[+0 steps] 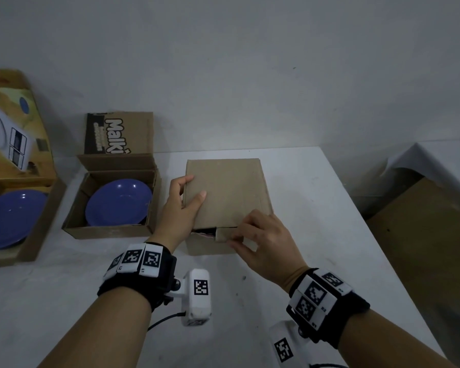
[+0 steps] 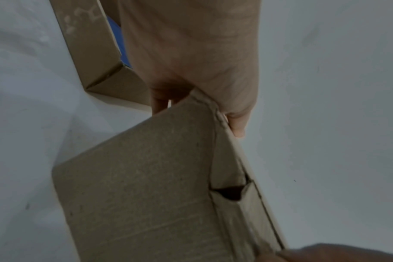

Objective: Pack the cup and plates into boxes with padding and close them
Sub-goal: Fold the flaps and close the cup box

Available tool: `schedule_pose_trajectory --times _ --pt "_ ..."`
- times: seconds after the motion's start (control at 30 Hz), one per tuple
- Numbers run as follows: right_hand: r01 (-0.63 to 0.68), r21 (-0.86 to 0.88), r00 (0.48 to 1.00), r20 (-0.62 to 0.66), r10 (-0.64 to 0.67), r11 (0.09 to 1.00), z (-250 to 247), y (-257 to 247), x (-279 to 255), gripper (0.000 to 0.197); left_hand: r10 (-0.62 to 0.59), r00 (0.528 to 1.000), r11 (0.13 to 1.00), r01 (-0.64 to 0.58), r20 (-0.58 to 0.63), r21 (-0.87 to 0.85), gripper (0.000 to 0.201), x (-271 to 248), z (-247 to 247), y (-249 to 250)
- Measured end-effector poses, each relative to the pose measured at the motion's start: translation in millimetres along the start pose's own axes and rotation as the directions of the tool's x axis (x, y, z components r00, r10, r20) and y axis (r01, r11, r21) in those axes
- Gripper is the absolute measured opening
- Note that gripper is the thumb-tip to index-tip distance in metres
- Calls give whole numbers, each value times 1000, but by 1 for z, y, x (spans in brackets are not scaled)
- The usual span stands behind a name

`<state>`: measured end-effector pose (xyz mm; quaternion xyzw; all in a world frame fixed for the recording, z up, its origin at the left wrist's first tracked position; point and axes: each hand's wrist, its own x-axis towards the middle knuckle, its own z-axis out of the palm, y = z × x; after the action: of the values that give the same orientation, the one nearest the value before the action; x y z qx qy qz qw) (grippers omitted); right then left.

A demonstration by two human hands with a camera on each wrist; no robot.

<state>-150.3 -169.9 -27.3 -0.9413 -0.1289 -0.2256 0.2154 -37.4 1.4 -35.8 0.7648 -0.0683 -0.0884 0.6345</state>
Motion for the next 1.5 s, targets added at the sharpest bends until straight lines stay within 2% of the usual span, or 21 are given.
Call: schedule_pose_trajectory --times 0.27,0.47,0.53,0.63,0.73,0.8,0.9,1.03,1.2,1.33,1.5 --pt "57 -39 998 -6 -58 998 3 2 -1 12 -13 1000 1000 13 2 -1 34 0 -1 0" --pt "56 -78 998 -39 -59 995 5 0 -2 10 -9 1000 1000 9 -1 -1 35 0 -1 -1" --pt "10 -125 998 -58 -17 992 3 -1 2 10 -8 1000 1000 8 1 -6 35 0 -1 -1" --pt "-114 -196 992 -66 103 974 0 -1 9 32 -14 1000 1000 14 1 -15 35 0 -1 0" --pt "-194 -212 972 88 216 958 0 5 14 67 -22 1000 1000 22 5 1 36 -1 -2 0" --pt "-222 -179 949 184 254 958 4 11 15 79 -21 1000 1000 21 0 11 36 -1 -1 -1" --pt "-190 -131 957 197 214 973 11 18 15 76 -10 1000 1000 10 -6 22 35 0 -1 -1" --pt "-183 -133 971 130 200 974 16 19 16 69 -7 1000 1000 8 -13 25 34 0 0 -3" --pt "-127 -228 971 172 168 965 15 19 15 80 6 1000 1000 -6 -21 -4 35 1 0 -6" --pt "-147 -209 977 120 175 967 19 20 16 66 12 999 1000 -12 -31 -8 32 5 1 -9" --pt "-160 -226 975 119 190 961 21 29 27 63 7 1000 997 -6 -16 74 32 20 3 -2"
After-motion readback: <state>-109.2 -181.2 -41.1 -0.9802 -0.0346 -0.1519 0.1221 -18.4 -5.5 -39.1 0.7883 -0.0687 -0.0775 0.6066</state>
